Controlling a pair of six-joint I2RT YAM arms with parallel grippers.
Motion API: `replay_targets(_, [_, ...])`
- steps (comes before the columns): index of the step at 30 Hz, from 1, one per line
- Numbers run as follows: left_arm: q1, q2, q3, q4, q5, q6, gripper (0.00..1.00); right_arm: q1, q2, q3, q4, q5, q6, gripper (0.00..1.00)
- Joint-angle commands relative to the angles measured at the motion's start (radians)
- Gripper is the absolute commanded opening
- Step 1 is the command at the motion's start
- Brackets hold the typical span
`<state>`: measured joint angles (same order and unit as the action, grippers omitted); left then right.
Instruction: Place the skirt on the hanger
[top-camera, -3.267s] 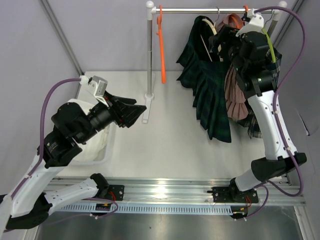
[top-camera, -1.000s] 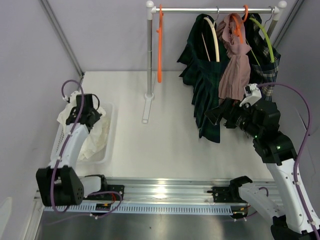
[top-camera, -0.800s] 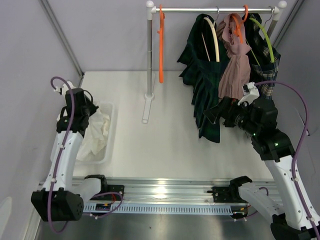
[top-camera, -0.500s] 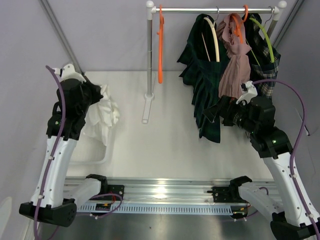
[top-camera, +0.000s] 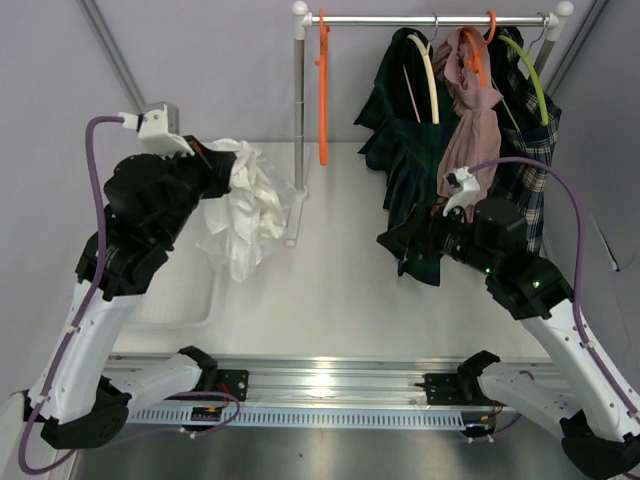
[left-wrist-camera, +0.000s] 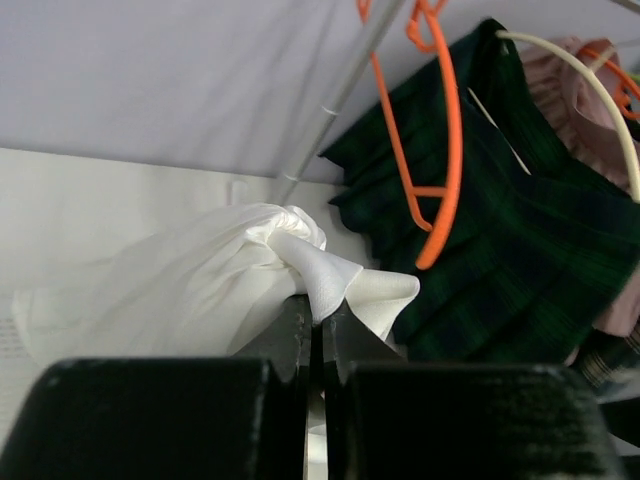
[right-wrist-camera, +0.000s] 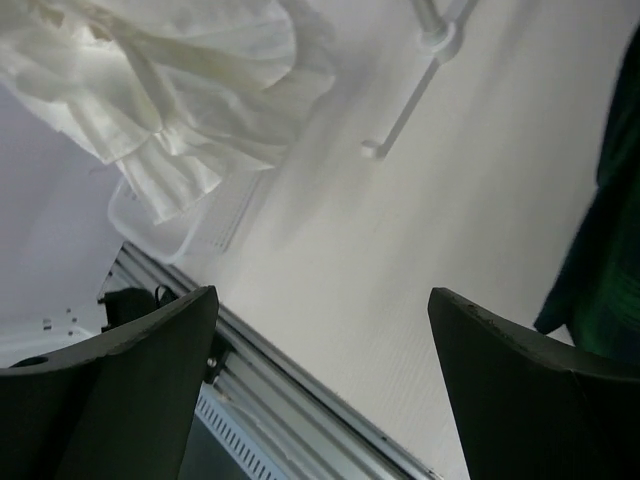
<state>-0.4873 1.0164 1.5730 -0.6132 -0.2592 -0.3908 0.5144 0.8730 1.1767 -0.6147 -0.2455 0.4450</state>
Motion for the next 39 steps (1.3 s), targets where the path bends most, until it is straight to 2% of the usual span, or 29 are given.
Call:
replay_targets(1, [-0.098, 0.02, 0.022, 0.053, -0.058, 0.007, 0.0, 0.12, 0.012, 0.011, 0.062, 0.122, 0.015, 0.93])
replay_targets(6, [-0.255, 0.068, -0.011, 0.105, -0.166, -0.005, 0.0, 0.202, 0.034, -0.055, 0.128, 0.16, 0.087, 0.91])
replay_targets(15, [-0.399, 0.151, -0.033, 0.168, -0.201, -0.034, 0.0, 0.254, 0.07, -0.127, 0.208, 0.244, 0.176, 0.85])
replay_targets(19, [-0.428, 0.163, -0.054, 0.188, -0.206, -0.043, 0.0, 0.254, 0.093, -0.141, 0.22, 0.317, 0.192, 0.79])
replay_targets(24, [-0.45, 0.172, -0.086, 0.204, -0.206, -0.059, 0.0, 0.254, 0.113, -0.16, 0.257, 0.316, 0.222, 0.77])
replay_targets(27, [-0.459, 0.174, -0.094, 0.21, -0.206, -0.065, 0.0, 0.254, 0.13, -0.166, 0.25, 0.334, 0.235, 0.73])
replay_targets(39, [-0.484, 0.198, -0.097, 0.219, -0.209, -0.069, 0.0, 0.254, 0.054, -0.235, 0.313, 0.345, 0.27, 0.7])
